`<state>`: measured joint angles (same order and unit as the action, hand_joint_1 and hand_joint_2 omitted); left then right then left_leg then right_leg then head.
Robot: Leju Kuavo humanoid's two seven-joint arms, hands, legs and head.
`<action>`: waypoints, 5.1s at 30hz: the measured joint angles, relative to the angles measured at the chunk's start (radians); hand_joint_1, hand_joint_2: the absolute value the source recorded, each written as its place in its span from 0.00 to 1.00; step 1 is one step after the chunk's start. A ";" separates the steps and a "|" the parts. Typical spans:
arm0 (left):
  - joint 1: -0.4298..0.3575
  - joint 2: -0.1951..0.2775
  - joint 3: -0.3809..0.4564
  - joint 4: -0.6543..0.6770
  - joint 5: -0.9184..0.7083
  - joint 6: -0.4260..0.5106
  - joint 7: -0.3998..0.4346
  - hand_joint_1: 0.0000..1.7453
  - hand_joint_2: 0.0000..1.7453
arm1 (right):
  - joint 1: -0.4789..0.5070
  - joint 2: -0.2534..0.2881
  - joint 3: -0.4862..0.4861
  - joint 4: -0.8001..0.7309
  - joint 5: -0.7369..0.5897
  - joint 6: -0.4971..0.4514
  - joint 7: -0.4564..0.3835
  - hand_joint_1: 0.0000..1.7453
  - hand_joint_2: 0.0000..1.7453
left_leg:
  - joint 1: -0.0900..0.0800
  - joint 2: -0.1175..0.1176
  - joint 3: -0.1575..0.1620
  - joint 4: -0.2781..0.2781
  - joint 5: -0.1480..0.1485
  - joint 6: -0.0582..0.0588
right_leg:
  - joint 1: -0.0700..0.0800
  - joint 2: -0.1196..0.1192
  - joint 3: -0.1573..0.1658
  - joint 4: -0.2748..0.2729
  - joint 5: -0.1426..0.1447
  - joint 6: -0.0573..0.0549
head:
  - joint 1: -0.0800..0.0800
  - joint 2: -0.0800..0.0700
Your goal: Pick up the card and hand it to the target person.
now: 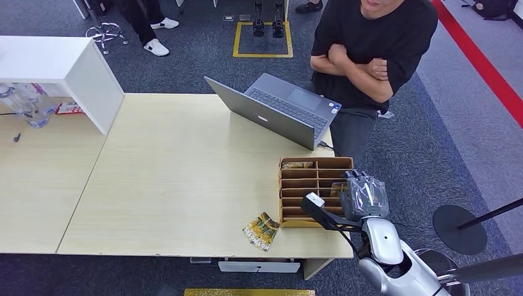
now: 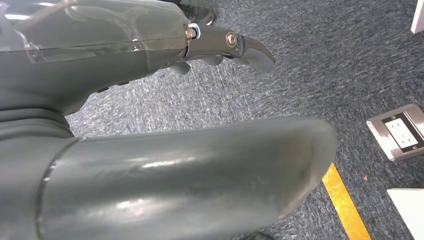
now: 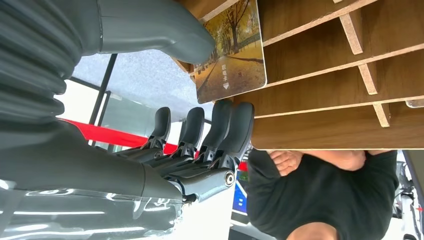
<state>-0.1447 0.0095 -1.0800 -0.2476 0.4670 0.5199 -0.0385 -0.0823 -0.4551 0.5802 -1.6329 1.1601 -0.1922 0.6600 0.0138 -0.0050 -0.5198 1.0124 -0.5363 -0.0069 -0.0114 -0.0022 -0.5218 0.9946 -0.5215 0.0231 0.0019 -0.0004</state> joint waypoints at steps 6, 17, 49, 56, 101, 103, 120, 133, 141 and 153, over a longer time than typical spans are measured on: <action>0.000 0.000 0.000 0.000 -0.002 0.000 0.001 0.00 0.00 | 0.001 0.000 0.000 0.000 0.001 0.004 0.000 0.50 1.00 | 0.000 0.000 0.000 0.000 0.000 0.000 | 0.000 0.000 0.000 0.000 0.000 0.000 | 0.000 0.000; 0.000 0.000 0.000 0.000 -0.002 0.001 0.002 0.00 0.00 | 0.005 0.000 0.000 0.000 0.008 -0.006 -0.002 0.54 1.00 | 0.000 0.000 0.000 0.000 0.000 0.000 | 0.000 0.000 0.000 0.000 0.000 0.000 | 0.000 0.000; 0.000 0.000 0.000 0.000 -0.005 0.001 0.009 0.00 0.00 | 0.016 0.007 0.005 0.009 0.021 -0.050 -0.024 0.67 1.00 | 0.000 0.000 0.000 0.000 0.000 0.000 | 0.000 0.000 0.000 0.000 0.000 0.000 | 0.000 0.000; 0.000 0.000 0.000 0.000 -0.005 0.001 0.008 0.00 0.00 | 0.015 0.012 0.005 0.009 0.024 -0.060 -0.026 0.65 1.00 | 0.000 0.000 0.000 0.000 0.000 0.000 | 0.000 0.000 0.000 0.000 0.000 0.000 | 0.000 0.000; 0.005 0.001 0.000 0.000 -0.004 0.001 -0.009 0.00 0.00 | -0.020 -0.052 -0.001 -0.277 0.135 0.207 -0.035 1.00 1.00 | 0.000 0.000 0.000 0.000 0.000 0.000 | 0.000 0.000 0.000 0.000 0.000 0.000 | 0.000 0.000; 0.005 0.001 0.000 0.000 -0.003 0.001 -0.011 0.00 0.00 | -0.031 -0.062 -0.003 -0.319 0.137 0.225 -0.039 0.99 1.00 | 0.000 0.000 0.000 0.000 0.000 0.000 | 0.000 0.000 0.000 0.000 0.000 0.000 | 0.000 0.000; 0.005 0.001 0.000 0.000 -0.006 0.000 -0.020 0.00 0.00 | -0.106 -0.087 -0.072 -0.483 -0.098 0.119 -0.108 0.99 1.00 | 0.000 0.000 0.000 0.000 0.000 0.000 | 0.000 0.000 0.000 0.000 0.000 0.000 | 0.000 0.000; 0.003 0.001 0.000 0.000 -0.017 -0.003 -0.019 0.00 0.00 | -0.115 -0.089 -0.095 -0.479 -0.156 0.070 -0.125 0.95 1.00 | 0.000 0.000 0.000 0.000 0.000 0.000 | 0.000 0.000 0.000 0.000 0.000 0.000 | 0.000 0.000; -0.024 0.000 0.000 0.000 -0.056 -0.021 0.008 0.00 0.00 | -0.191 -0.088 -0.112 -0.333 -0.183 -0.049 -0.177 0.97 1.00 | 0.000 0.000 0.000 0.000 0.000 0.000 | 0.000 0.000 0.000 0.000 0.000 0.000 | 0.000 0.000; -0.037 -0.004 0.000 0.000 -0.082 -0.027 0.029 0.00 0.00 | -0.248 -0.060 -0.175 -0.078 -0.585 -0.351 -0.220 1.00 1.00 | 0.000 -0.001 -0.001 0.000 0.000 0.000 | 0.000 -0.001 0.000 0.000 0.000 0.000 | 0.000 0.000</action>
<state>-0.1814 0.0059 -1.0800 -0.2476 0.3846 0.4925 -0.0094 -0.3306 -0.5148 0.4056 -1.7105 0.5752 -0.5434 0.4402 0.0138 -0.0056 -0.5210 1.0126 -0.5362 -0.0068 -0.0115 -0.0028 -0.5220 0.9947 -0.5213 0.0233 0.0019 -0.0004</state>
